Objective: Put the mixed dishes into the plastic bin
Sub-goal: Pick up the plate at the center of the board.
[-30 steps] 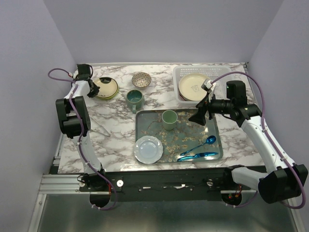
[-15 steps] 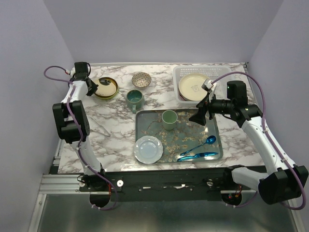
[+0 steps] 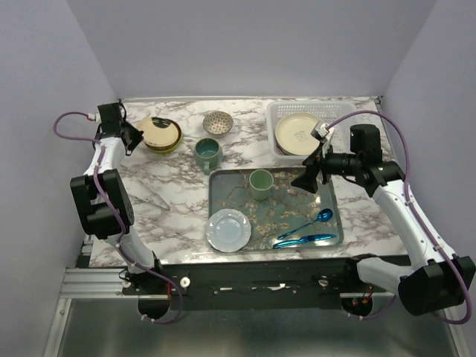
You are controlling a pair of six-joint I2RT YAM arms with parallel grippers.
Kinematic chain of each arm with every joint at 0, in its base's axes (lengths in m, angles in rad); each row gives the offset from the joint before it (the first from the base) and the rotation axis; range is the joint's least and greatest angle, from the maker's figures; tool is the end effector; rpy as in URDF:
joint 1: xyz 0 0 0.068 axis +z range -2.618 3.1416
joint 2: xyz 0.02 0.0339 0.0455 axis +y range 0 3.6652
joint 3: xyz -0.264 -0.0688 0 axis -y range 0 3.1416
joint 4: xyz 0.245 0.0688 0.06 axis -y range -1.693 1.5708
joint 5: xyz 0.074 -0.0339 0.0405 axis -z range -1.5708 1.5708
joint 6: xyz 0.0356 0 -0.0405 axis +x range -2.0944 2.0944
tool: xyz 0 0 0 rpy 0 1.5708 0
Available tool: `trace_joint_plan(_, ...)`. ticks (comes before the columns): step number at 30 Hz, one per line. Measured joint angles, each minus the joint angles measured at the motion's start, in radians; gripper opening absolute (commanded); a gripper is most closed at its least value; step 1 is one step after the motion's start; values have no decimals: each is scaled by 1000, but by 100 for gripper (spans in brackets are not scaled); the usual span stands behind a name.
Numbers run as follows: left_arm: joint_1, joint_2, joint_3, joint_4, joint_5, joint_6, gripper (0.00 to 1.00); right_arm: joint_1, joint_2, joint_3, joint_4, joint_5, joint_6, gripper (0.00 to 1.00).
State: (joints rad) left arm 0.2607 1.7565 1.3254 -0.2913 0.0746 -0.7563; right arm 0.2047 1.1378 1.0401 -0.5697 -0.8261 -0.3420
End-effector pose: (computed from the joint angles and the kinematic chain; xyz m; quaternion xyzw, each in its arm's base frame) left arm 0.3858 0.1002 0.2527 -0.4300 0.8030 -0.1338 0.3904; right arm 0.2257 0.0736 0.3282 -0.3912 0.7461 0.3329 0.4236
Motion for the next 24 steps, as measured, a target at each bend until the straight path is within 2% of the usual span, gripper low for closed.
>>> trace_joint_plan(8,15,-77,-85,101,110,-57,0,0,0,0,0,0,0,100)
trace_joint_plan(18,14,-227,-269,314,305,-174,0,0,-2,0,0,-1,-11,100)
trace_joint_plan(24,-52,-351,-370,418,384,-238,0,0,-13,0,0,-9,-21,100)
